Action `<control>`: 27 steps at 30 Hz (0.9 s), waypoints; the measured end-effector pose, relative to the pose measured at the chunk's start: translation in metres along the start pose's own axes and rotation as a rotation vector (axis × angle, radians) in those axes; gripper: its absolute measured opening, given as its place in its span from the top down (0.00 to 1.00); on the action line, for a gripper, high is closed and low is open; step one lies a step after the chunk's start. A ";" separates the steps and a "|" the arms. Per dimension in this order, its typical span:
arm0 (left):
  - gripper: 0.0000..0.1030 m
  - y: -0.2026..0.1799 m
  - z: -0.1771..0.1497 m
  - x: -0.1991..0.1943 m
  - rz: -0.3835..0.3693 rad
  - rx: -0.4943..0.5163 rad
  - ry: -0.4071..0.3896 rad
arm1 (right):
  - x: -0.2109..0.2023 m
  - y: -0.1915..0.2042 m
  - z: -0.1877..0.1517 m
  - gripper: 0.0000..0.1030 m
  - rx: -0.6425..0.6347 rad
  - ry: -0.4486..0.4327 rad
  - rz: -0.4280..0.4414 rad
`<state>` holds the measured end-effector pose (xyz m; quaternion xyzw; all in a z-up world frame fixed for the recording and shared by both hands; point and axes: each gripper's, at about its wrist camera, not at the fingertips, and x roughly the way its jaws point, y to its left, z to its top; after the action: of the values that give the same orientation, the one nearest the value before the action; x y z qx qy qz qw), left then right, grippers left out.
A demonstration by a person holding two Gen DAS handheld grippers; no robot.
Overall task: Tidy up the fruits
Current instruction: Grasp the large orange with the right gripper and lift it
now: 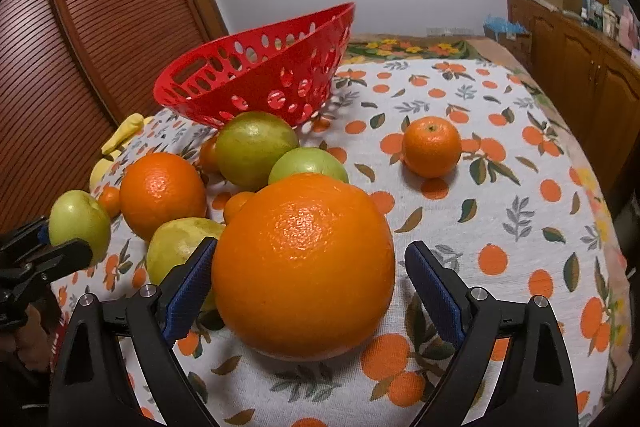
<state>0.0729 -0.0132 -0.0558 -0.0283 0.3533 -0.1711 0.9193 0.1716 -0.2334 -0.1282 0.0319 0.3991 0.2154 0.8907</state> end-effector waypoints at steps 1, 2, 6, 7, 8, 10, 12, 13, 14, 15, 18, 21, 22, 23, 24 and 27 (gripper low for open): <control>0.51 0.000 0.001 -0.001 -0.001 -0.002 -0.004 | 0.001 -0.001 0.000 0.08 0.004 0.001 0.003; 0.51 0.001 0.002 -0.001 -0.002 -0.003 -0.006 | 0.001 -0.001 0.001 0.08 0.007 0.002 0.005; 0.51 0.001 0.005 -0.002 -0.002 -0.002 -0.014 | 0.003 -0.004 0.001 0.09 0.025 0.014 0.024; 0.51 0.000 0.006 -0.002 -0.002 0.000 -0.017 | 0.004 -0.005 0.001 0.09 0.030 0.017 0.026; 0.51 0.000 0.007 -0.002 -0.003 0.001 -0.018 | 0.004 -0.005 0.001 0.09 0.033 0.019 0.028; 0.51 0.000 0.009 -0.001 -0.004 0.004 -0.022 | 0.005 -0.006 0.001 0.10 0.034 0.019 0.035; 0.51 0.000 0.010 -0.001 -0.003 0.006 -0.024 | 0.006 -0.007 0.002 0.18 0.042 0.022 0.065; 0.51 -0.001 0.011 0.000 -0.002 0.006 -0.025 | 0.006 -0.007 0.002 0.18 0.047 0.025 0.072; 0.51 0.000 0.012 0.000 -0.003 0.006 -0.026 | 0.005 -0.005 0.002 0.19 0.045 0.024 0.068; 0.51 0.000 0.012 0.000 -0.003 0.006 -0.027 | 0.005 -0.004 0.002 0.19 0.040 0.021 0.064; 0.51 0.001 0.015 0.000 -0.002 0.004 -0.030 | 0.003 -0.002 0.002 0.19 0.025 0.019 0.036; 0.51 0.001 0.018 -0.001 -0.001 0.003 -0.038 | -0.004 0.000 0.004 0.20 0.001 -0.004 0.024; 0.51 0.001 0.020 -0.001 0.000 0.004 -0.040 | -0.007 0.000 0.006 0.20 -0.003 -0.013 0.026; 0.51 0.001 0.021 -0.002 0.001 0.005 -0.044 | -0.010 0.000 0.009 0.20 -0.008 -0.022 0.026; 0.51 0.001 0.023 -0.002 0.002 0.005 -0.048 | -0.013 0.001 0.011 0.20 -0.014 -0.030 0.025; 0.51 0.004 0.028 -0.004 0.006 0.005 -0.060 | -0.023 0.006 0.023 0.20 -0.051 -0.063 0.030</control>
<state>0.0898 -0.0105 -0.0324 -0.0299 0.3253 -0.1684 0.9300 0.1726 -0.2349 -0.0953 0.0221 0.3645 0.2377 0.9001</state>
